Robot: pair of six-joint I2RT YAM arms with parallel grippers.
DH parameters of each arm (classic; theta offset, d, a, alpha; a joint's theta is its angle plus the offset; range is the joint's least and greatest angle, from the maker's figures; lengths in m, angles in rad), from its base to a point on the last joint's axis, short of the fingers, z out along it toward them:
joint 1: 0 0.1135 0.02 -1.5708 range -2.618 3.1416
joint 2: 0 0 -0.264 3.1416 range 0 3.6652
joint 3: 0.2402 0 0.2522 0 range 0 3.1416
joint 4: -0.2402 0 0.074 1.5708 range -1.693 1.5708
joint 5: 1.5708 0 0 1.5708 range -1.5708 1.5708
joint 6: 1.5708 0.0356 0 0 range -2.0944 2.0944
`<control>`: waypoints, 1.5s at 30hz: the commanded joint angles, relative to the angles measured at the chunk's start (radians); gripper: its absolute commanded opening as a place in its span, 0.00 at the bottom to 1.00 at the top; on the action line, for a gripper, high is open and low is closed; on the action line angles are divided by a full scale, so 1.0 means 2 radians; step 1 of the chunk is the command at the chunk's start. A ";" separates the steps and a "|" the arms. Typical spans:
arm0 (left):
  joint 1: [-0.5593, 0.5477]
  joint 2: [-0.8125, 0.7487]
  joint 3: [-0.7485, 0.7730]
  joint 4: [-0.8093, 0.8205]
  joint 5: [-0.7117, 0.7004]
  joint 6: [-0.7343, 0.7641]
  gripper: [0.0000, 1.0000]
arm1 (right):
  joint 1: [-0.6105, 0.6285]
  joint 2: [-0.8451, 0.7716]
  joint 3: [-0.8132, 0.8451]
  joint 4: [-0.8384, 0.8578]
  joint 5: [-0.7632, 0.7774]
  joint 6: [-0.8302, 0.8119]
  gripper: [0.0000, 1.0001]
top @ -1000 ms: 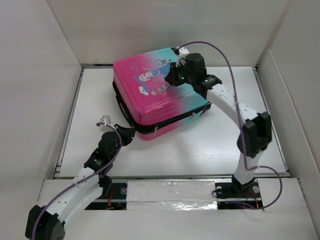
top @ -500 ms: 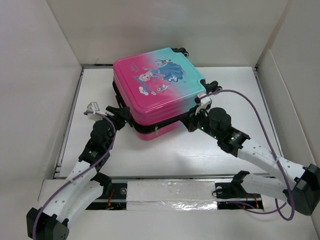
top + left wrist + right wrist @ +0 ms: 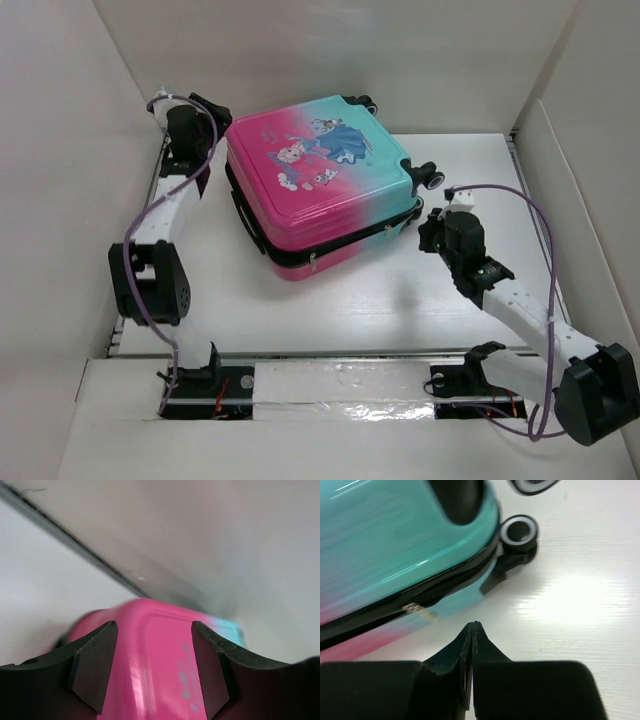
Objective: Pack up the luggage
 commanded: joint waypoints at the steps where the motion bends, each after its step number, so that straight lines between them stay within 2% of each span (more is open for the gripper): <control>1: 0.047 0.058 0.069 -0.064 0.055 0.034 0.58 | -0.031 0.020 0.036 0.035 0.019 -0.003 0.06; 3: 0.078 0.093 0.106 -0.090 0.082 0.038 0.59 | -0.043 0.039 0.052 0.041 0.014 -0.005 0.08; 4: 0.091 0.130 0.151 -0.102 0.105 0.044 0.59 | -0.048 0.060 0.073 0.037 0.016 -0.004 0.09; 10: 0.096 0.260 0.306 -0.189 0.158 0.076 0.60 | -0.072 0.122 0.108 0.054 0.017 0.007 0.18; 19: 0.081 0.352 0.357 -0.164 0.234 0.062 0.59 | -0.077 0.196 0.121 0.096 0.003 0.029 0.20; 24: 0.053 0.356 0.349 -0.144 0.244 0.075 0.59 | -0.077 0.242 0.143 0.141 -0.047 0.029 0.22; 28: 0.049 0.329 0.293 -0.097 0.283 0.062 0.58 | -0.071 0.286 0.177 0.177 -0.092 0.026 0.23; 30: 0.049 0.306 0.241 -0.071 0.279 0.059 0.57 | -0.066 0.318 0.199 0.176 -0.118 0.016 0.23; 31: 0.049 0.271 0.211 -0.053 0.271 0.053 0.57 | -0.062 0.329 0.211 0.175 -0.129 0.013 0.23; 33: 0.049 0.210 0.062 0.026 0.252 0.022 0.55 | -0.057 0.359 0.248 0.162 -0.149 0.006 0.23; 34: 0.049 0.191 0.062 0.045 0.240 0.011 0.55 | -0.052 0.368 0.258 0.161 -0.157 0.006 0.22; 35: 0.053 0.175 0.008 0.059 0.228 0.001 0.54 | -0.052 0.384 0.275 0.164 -0.173 0.006 0.22; 38: 0.053 0.125 -0.072 0.088 0.201 -0.024 0.53 | -0.043 0.404 0.304 0.155 -0.201 -0.001 0.20; 42: 0.058 0.059 -0.160 0.116 0.171 -0.031 0.52 | -0.043 0.436 0.384 0.102 -0.224 -0.017 0.20; 45: 0.047 0.011 -0.231 0.147 0.158 -0.046 0.51 | -0.043 0.443 0.398 0.100 -0.245 -0.009 0.21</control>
